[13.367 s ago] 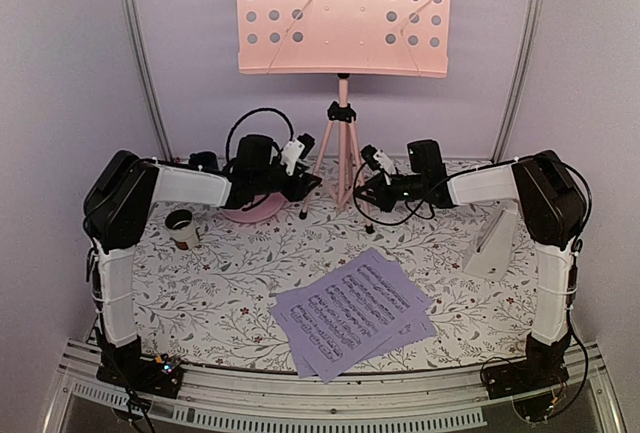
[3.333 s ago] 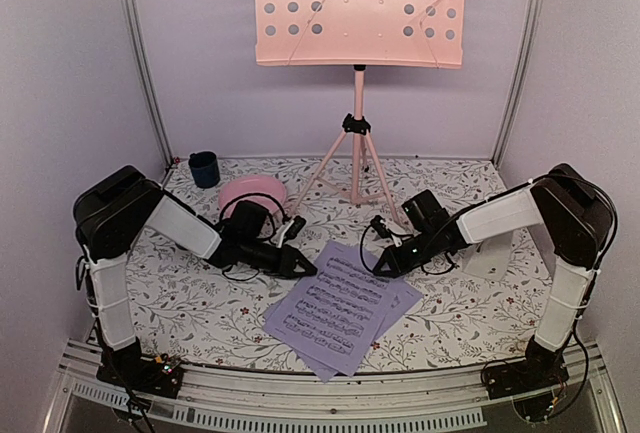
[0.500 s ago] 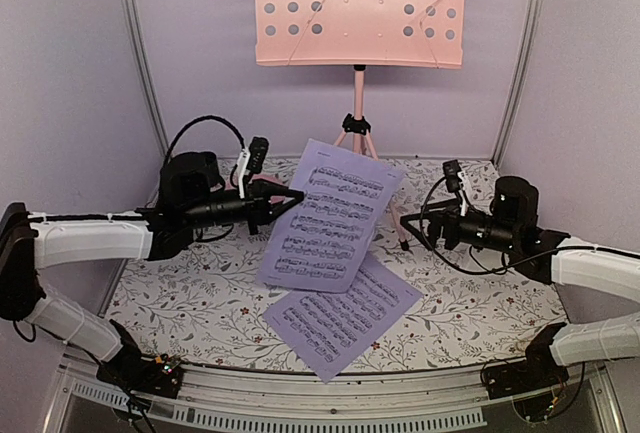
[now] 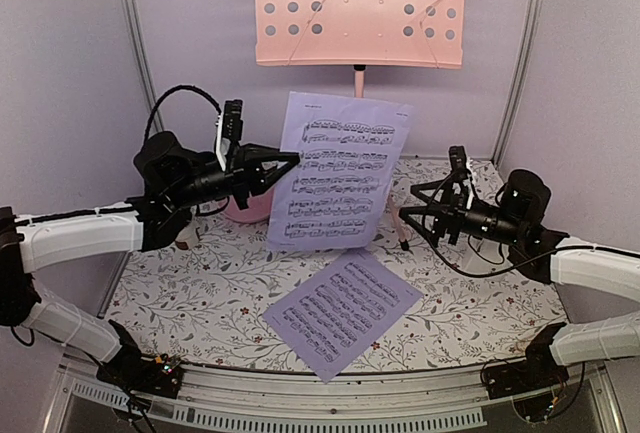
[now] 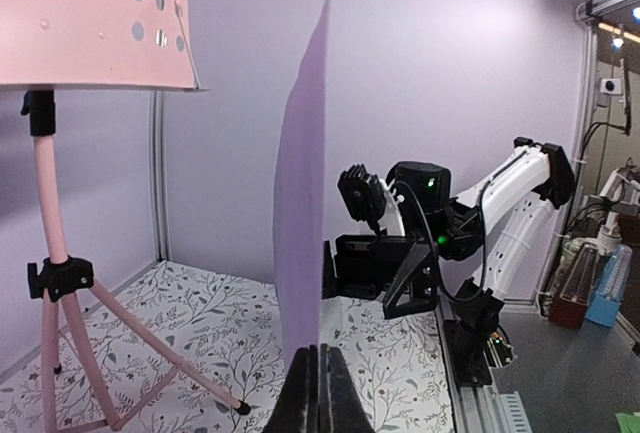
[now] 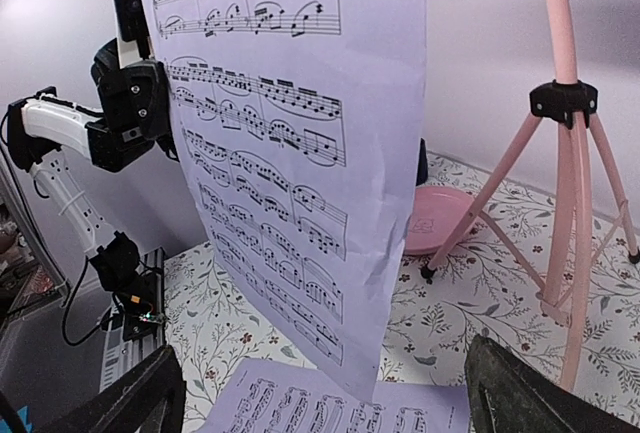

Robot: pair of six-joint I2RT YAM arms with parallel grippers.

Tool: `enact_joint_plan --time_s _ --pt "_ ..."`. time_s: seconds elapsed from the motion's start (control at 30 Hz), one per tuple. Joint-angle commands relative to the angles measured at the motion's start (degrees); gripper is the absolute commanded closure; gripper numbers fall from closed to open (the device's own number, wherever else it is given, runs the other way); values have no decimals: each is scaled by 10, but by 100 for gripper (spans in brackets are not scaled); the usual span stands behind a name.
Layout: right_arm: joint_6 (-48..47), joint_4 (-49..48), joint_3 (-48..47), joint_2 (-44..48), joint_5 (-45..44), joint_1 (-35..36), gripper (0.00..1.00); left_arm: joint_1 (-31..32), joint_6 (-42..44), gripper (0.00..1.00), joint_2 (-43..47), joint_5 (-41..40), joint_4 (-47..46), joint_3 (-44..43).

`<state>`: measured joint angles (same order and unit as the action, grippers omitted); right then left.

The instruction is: Set up the instrument practice props

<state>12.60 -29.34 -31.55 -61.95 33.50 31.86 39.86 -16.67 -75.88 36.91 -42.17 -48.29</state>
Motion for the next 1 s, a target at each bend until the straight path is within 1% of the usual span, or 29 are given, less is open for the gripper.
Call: enact_joint_plan --time_s 0.0,0.17,0.27,0.33,0.4,0.5,0.63,0.73,0.77,0.87,0.97 --pt "-8 -85 -30 -22 42 4 1 0 -52 100 -18 48 -86 -17" --pt "-3 -94 -79 -57 70 9 1 -2 -68 100 -26 66 -103 -28" --pt "8 -115 -98 -68 85 14 6 -3 -80 100 -30 66 -115 -30" --pt "18 -132 -110 -73 95 17 16 -4 -88 100 -32 60 -122 -33" --pt "24 -137 -119 -73 97 23 34 -4 -93 100 -34 47 -122 -35" --pt "31 -136 -133 -74 92 29 55 -5 -98 100 -35 20 -120 -36" --pt "44 -127 -153 -80 90 32 75 -4 -107 100 -43 -8 -130 -39" --pt "50 -106 -171 -83 75 33 95 -4 -118 100 -54 -21 -140 -47" --pt "48 -94 -178 -82 62 33 100 -4 -120 100 -56 -28 -136 -51" --pt "36 -47 -203 -77 29 33 100 -4 -105 99 -53 -64 -83 -68" --pt "-1 47 -259 -72 -27 33 100 -4 -44 75 -37 -113 63 -108"
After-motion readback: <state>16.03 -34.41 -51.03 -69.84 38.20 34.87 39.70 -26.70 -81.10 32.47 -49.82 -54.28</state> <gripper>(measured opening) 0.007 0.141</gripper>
